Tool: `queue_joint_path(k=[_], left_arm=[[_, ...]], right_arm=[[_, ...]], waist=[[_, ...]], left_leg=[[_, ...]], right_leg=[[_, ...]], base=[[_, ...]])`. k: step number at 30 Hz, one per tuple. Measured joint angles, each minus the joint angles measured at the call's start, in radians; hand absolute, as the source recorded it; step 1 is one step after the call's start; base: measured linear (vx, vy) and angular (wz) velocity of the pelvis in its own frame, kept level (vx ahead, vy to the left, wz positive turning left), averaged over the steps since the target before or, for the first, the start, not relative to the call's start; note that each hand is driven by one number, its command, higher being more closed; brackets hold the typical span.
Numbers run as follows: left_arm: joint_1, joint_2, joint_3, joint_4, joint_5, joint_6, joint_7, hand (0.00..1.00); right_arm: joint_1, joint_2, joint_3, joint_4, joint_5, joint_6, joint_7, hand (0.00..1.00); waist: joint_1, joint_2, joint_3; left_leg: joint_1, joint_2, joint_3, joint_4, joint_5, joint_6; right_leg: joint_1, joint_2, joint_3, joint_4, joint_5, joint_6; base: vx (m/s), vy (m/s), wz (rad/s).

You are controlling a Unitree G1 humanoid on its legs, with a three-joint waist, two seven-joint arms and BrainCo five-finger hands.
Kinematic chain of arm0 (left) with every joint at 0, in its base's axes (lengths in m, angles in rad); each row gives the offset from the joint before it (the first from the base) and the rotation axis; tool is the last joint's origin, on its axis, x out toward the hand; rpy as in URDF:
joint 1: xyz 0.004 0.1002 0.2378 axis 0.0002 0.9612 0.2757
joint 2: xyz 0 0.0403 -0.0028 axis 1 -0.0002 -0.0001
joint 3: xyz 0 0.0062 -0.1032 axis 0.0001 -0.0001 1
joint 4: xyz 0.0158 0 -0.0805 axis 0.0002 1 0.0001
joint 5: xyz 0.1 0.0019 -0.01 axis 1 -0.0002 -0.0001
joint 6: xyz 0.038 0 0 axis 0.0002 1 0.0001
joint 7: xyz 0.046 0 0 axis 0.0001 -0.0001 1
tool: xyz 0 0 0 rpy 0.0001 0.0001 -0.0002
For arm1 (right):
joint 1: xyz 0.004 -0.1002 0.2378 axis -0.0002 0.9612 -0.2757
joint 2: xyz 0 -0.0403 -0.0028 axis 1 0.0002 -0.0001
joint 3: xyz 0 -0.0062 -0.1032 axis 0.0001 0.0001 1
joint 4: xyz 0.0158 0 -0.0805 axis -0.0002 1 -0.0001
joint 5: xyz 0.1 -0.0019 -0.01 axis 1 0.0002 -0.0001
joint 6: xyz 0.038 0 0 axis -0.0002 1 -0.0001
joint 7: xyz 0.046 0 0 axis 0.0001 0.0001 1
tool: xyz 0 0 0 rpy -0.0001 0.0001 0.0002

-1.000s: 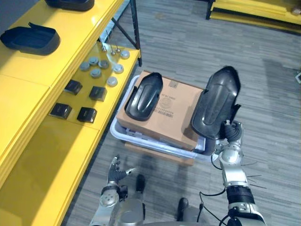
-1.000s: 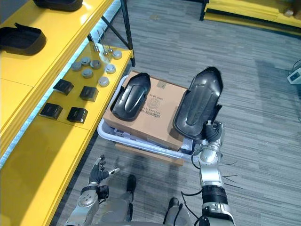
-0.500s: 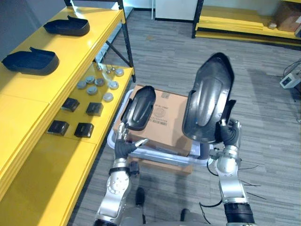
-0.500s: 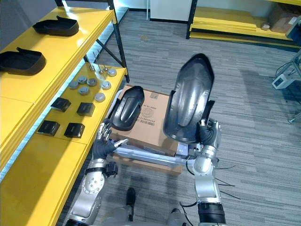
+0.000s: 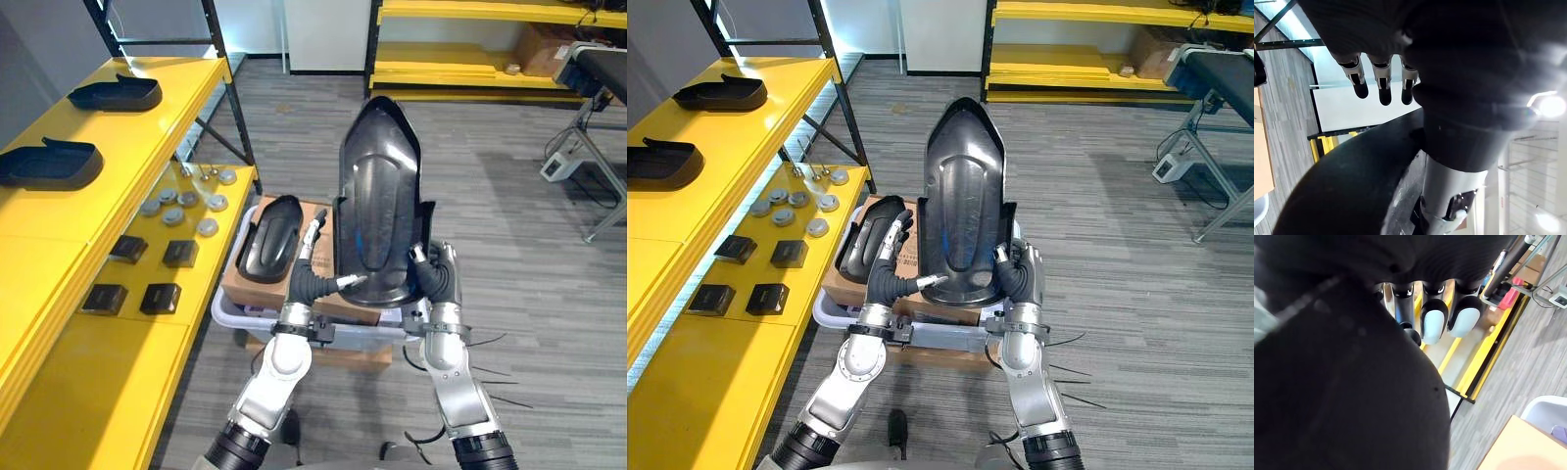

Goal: Walk over and take plastic housings, then place them on the shelf

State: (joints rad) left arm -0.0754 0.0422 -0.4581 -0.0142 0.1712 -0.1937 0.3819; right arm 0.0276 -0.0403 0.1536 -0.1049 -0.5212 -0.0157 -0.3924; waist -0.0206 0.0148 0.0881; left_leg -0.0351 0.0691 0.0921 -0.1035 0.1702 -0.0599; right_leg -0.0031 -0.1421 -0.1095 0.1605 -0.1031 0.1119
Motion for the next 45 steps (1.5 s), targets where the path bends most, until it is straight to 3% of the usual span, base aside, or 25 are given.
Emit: queue_joint_path(k=[1, 2, 6, 7, 16, 26, 33, 42, 45], left_arm=[[-0.008, 0.0, -0.002, 0.013, 0.0, 0.0, 0.01, 0.0], [-0.011, 0.001, -0.002, 0.018, 0.0, 0.0, 0.013, 1.0], [-0.019, 0.002, -0.003, 0.029, -0.001, 0.0, 0.02, 1.0], [-0.025, 0.002, -0.003, 0.042, -0.003, 0.0, 0.036, 1.0], [-0.045, 0.048, 0.04, 0.091, -0.091, 0.018, 0.069, 1.0], [-0.045, 0.059, 0.039, 0.091, -0.1, 0.034, 0.068, 1.0], [-0.021, 0.018, 0.046, 0.09, -0.097, 0.046, 0.032, 1.0], [0.09, 0.012, 0.189, 0.004, -0.08, 0.075, 0.033, 1.0], [0.106, 0.008, 0.238, -0.02, -0.081, 0.074, 0.033, 1.0]], right_arm=[[0.011, 0.0, 0.009, 0.0, 0.0, 0.001, 0.0, 1.0], [0.015, 0.0, 0.011, 0.0, 0.0, 0.002, 0.0, 1.0], [0.022, -0.012, 0.022, 0.0, 0.001, 0.002, 0.0, 1.0], [0.03, -0.014, 0.023, 0.0, 0.002, 0.002, 0.0, 0.0], [0.058, -0.103, 0.193, -0.075, 0.043, -0.002, 0.025, 0.0], [0.037, -0.134, 0.194, -0.188, 0.099, -0.038, 0.025, 0.0], [-0.035, -0.144, 0.037, -0.336, 0.224, -0.156, 0.023, 0.0], [0.054, -0.135, -0.408, -0.347, 0.417, -0.206, -0.022, 0.0], [0.086, -0.121, -0.514, -0.275, 0.474, -0.216, -0.032, 0.0]], waist=[[0.0, 0.001, -0.007], [0.0, 0.001, -0.01], [-0.007, -0.001, -0.02], [-0.008, -0.001, -0.026], [-0.017, 0.0, -0.052], [-0.016, -0.004, -0.065], [-0.018, -0.002, -0.076], [-0.023, -0.001, -0.076], [-0.027, -0.001, -0.076]], left_leg=[[0.0, 0.0, 0.002, 0.0, 0.0, 0.0], [0.0, 0.0, 0.004, 0.0, 0.0, 0.0], [0.0, -0.001, 0.008, 0.0, 0.0, 0.0], [0.0, -0.001, 0.007, 0.0, 0.0, 0.0], [0.003, 0.001, 0.019, 0.0, -0.003, -0.004], [0.003, 0.0, 0.017, 0.0, -0.003, -0.004], [0.005, -0.001, 0.009, 0.0, -0.003, -0.004], [0.0, -0.003, -0.006, -0.001, -0.006, -0.001], [0.0, -0.003, -0.007, 0.0, -0.006, -0.001]], right_leg=[[0.001, 0.0, 0.002, -0.004, 0.003, 0.0], [0.001, 0.0, 0.002, -0.007, 0.005, 0.001], [0.0, -0.001, 0.004, -0.01, 0.01, 0.003], [0.0, -0.001, 0.005, -0.01, 0.011, 0.003], [-0.001, 0.0, 0.024, -0.014, 0.016, 0.006], [0.0, 0.0, 0.025, -0.017, 0.02, 0.01], [0.007, 0.0, 0.019, -0.018, 0.02, 0.012], [0.017, -0.001, -0.003, -0.03, 0.015, 0.007], [0.017, 0.0, -0.003, -0.03, 0.015, 0.006]], base=[[0.01, 0.007, -0.06], [0.01, 0.009, -0.06], [0.0, 0.006, -0.02], [0.0, 0.0, 0.0], [0.0, 0.005, -0.03], [0.0, 0.0, 0.0], [0.0, 0.001, 0.02], [0.01, 0.001, 0.06], [0.0, 0.0, 0.0]])
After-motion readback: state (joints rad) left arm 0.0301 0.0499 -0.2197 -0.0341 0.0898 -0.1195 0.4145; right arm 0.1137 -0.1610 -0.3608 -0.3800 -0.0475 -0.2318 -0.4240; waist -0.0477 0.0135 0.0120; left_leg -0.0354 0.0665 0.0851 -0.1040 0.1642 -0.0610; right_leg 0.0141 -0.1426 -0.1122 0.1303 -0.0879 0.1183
